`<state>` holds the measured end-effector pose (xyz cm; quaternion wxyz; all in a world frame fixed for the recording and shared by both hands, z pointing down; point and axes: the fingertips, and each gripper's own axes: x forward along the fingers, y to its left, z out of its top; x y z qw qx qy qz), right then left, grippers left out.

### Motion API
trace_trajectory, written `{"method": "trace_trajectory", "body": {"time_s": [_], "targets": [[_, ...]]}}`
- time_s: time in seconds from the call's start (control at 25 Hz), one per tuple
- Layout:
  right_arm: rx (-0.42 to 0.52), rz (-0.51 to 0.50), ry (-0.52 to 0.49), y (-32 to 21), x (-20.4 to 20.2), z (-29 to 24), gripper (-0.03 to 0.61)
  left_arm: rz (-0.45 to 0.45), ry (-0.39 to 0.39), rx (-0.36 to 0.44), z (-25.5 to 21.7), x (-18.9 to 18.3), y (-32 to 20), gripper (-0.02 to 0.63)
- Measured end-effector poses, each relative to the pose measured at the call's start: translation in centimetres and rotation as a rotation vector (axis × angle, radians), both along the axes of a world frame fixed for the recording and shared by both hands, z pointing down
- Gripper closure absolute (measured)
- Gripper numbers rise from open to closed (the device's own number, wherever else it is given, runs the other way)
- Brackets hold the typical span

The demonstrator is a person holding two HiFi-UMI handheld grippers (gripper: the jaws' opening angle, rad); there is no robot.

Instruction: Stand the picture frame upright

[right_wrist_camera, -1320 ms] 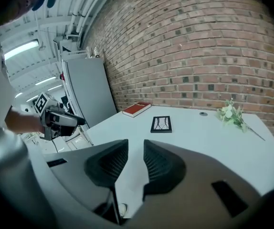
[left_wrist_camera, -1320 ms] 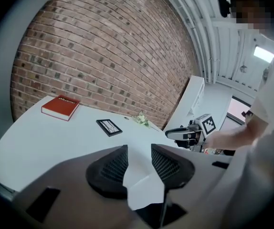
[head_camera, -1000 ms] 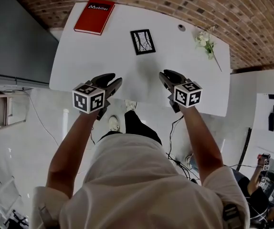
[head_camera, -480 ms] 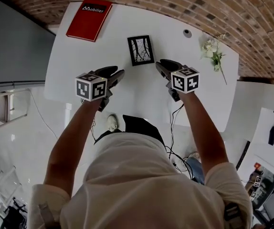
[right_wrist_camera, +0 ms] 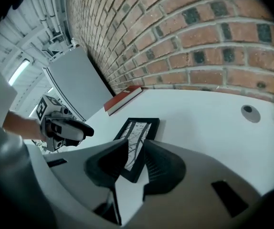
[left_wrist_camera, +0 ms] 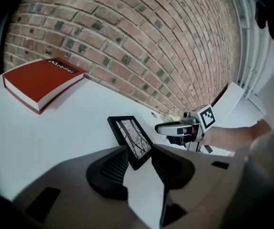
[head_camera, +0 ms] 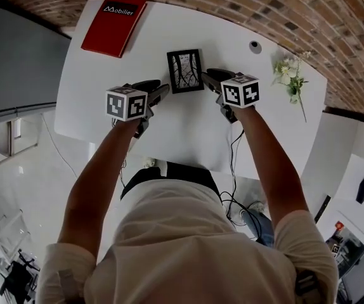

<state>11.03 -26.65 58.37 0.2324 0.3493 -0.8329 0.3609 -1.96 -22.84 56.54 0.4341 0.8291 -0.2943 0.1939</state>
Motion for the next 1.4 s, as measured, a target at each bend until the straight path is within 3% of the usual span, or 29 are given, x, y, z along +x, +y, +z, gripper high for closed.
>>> {"method": "trace_trajectory", "body": {"time_s": [0.56,1.08,1.4], "targets": [[-0.109,-0.082,-0.019,-1.9,-0.6,3.7,0.474,-0.019,-0.012,-0.085,4.0,2.4,-3.5,0.466],[-0.178,-0.096,-0.015,-2.5,-1.5,4.8,0.474,-0.021,-0.045,-0.146,6.1,2.8,-4.3,0.476],[-0.185,-0.092,-0.012,-2.5,-1.6,4.9,0.474,-0.018,-0.097,-0.153,6.6,2.6,-4.4,0.525]]}}
